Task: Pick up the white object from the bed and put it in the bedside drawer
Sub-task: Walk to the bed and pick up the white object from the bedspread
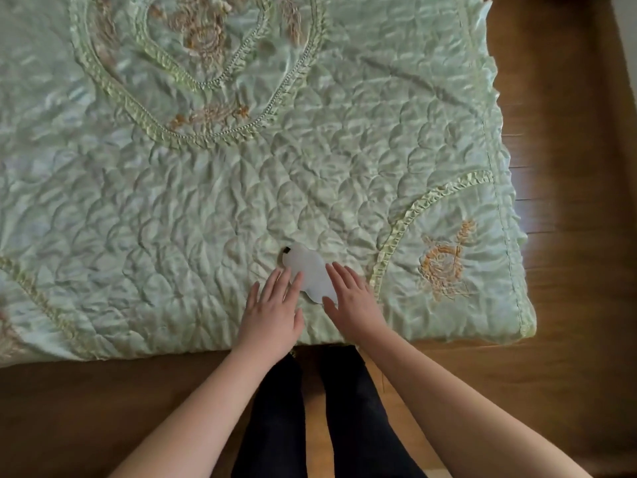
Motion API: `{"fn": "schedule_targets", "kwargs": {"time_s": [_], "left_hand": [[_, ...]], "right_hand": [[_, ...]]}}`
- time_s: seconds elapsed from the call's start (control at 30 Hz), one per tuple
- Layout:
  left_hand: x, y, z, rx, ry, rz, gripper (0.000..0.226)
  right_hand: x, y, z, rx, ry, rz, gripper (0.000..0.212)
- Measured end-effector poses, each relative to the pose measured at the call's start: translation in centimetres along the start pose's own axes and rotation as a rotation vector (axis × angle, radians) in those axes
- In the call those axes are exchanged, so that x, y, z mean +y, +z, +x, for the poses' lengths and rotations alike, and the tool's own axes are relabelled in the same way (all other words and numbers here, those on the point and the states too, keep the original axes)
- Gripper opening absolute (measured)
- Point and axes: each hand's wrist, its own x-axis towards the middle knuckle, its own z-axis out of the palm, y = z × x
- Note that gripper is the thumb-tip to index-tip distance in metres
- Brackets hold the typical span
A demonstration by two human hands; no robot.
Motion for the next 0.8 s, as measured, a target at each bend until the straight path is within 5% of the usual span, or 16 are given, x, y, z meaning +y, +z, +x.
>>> {"fn": "schedule_targets", "kwargs": {"time_s": [0.47,0.8], "left_hand": [[-2.6,9.0,5.4,-0.077,-0.026,-0.067,0.077],[-0.9,8.7,5.2,-0.047,-0.022,-0.093,0.083]], "right_hand": [[3.5,8.9,6.5,0.011,0.291,0.078,0.076],[2.9,7.2,7.0,-0.039,0.349,-0.048,0.045]]}}
